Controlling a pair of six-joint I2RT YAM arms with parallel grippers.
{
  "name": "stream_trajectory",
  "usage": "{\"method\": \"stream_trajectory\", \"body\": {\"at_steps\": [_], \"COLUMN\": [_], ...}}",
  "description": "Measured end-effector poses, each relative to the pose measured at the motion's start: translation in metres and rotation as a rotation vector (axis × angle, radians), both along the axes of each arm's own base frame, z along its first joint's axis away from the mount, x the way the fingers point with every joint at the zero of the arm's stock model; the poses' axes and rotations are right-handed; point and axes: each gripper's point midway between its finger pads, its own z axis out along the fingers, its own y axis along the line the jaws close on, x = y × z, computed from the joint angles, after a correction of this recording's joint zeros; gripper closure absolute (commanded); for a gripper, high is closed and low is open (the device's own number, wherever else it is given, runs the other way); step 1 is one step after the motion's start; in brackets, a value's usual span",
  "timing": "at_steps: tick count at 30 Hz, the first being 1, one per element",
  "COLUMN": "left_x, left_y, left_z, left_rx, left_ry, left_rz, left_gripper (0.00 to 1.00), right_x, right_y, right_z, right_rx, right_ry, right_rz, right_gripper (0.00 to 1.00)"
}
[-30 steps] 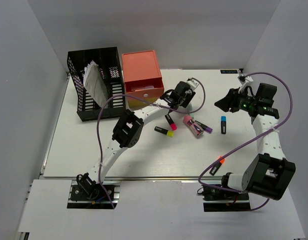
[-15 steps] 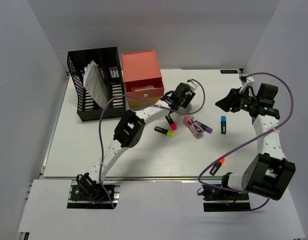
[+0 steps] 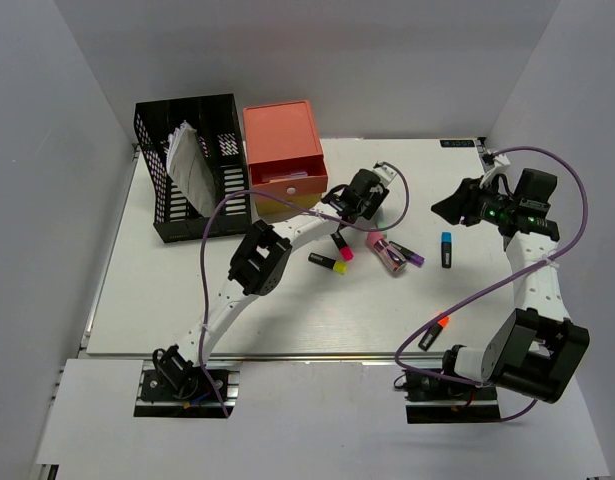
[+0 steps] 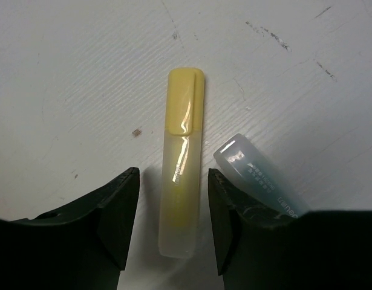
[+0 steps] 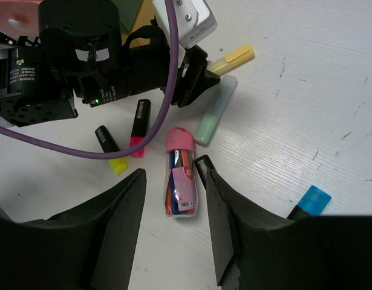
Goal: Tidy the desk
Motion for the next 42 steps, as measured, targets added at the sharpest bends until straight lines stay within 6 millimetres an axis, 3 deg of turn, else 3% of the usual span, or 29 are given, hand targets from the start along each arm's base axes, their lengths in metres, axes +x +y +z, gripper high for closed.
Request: {"method": "stream_trajectory", "body": {"at_steps": [11, 28, 33, 42], "left_x": [-0.002, -0.008, -0.012, -0.016], "left_y": [-0.001, -0.002, -0.001, 0.006], "left_z": [-0.001, -0.01, -0.011, -0.009], "left_rx": [-0.011, -0.106, -0.113, -0.087], "left_ry": [0.015, 0.096, 0.113, 0.112], "left_rz": [-0.001, 0.023, 0.025, 0.053], "left_gripper": [0.47, 0.51, 0.69, 0.86], "right_x": [-0.002, -0.004, -0.006, -0.008], "right_y": [-0.001, -0.005, -0.007, -0.009], "right_z": [-0.002, 0.011, 0.01, 0.011], "right_rx": [0.008, 0.025, 0.037, 0.054], "right_ry": [0.004, -0.04, -0.036, -0.034], "right_rz": [0.001, -0.001, -0.006, -0.006], "right_gripper": [0.51, 0.52, 0.53, 0.54]}}
